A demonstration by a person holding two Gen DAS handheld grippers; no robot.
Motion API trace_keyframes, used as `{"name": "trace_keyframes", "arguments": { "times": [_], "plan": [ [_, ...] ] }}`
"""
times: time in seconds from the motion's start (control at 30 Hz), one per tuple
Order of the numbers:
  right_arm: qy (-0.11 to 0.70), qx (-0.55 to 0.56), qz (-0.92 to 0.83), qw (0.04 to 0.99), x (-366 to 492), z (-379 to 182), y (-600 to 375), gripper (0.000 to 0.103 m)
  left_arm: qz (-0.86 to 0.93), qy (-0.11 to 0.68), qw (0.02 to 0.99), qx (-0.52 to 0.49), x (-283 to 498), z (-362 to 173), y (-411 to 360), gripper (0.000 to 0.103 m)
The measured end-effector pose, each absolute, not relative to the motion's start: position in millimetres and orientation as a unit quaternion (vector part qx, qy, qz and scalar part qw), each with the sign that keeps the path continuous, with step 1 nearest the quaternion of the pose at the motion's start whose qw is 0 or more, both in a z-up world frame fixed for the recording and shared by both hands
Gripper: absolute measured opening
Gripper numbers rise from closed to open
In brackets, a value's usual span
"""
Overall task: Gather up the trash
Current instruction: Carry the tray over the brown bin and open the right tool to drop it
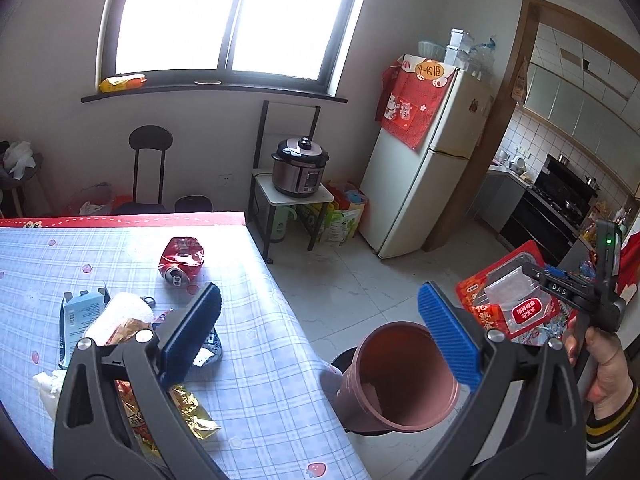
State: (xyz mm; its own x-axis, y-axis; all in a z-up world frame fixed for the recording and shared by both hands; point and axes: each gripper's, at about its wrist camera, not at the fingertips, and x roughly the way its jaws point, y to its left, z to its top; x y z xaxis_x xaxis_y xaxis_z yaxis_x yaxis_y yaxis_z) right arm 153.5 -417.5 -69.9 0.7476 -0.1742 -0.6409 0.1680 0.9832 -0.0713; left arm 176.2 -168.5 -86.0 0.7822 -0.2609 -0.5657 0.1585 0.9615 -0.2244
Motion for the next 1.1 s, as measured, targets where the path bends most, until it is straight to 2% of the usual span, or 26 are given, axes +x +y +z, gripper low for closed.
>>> {"name": "trace_keyframes", "arguments": {
  "times": [0.1, 0.27, 0.43, 0.87, 1.1],
  "plan": [
    [0.337, -0.028, -0.091, 0.937, 155, -65, -406, 0.062, -0.107, 0.303, 0.943, -0.080, 171, -82, -164, 0.097],
    [0.326, -0.031, -0.082, 0.941, 151, -56, -397, 0.081, -0.103, 0.297, 0.945, -0.088, 167, -80, -155, 0.097],
    [0.344, -0.051, -0.088, 0.933, 157, -61, -394, 0.088, -0.104, 0.298, 0.944, -0.096, 168, -79, -154, 0.097],
    [0.447, 0.026, -0.051, 0.893, 170, -94, -415, 0.090, -0.115, 0.298, 0.943, -0.098, 177, -77, -161, 0.097],
    [0.444, 0.044, -0.045, 0.894, 164, -87, -414, 0.095, -0.117, 0.296, 0.943, -0.101, 180, -75, -162, 0.097]
  ]
}}
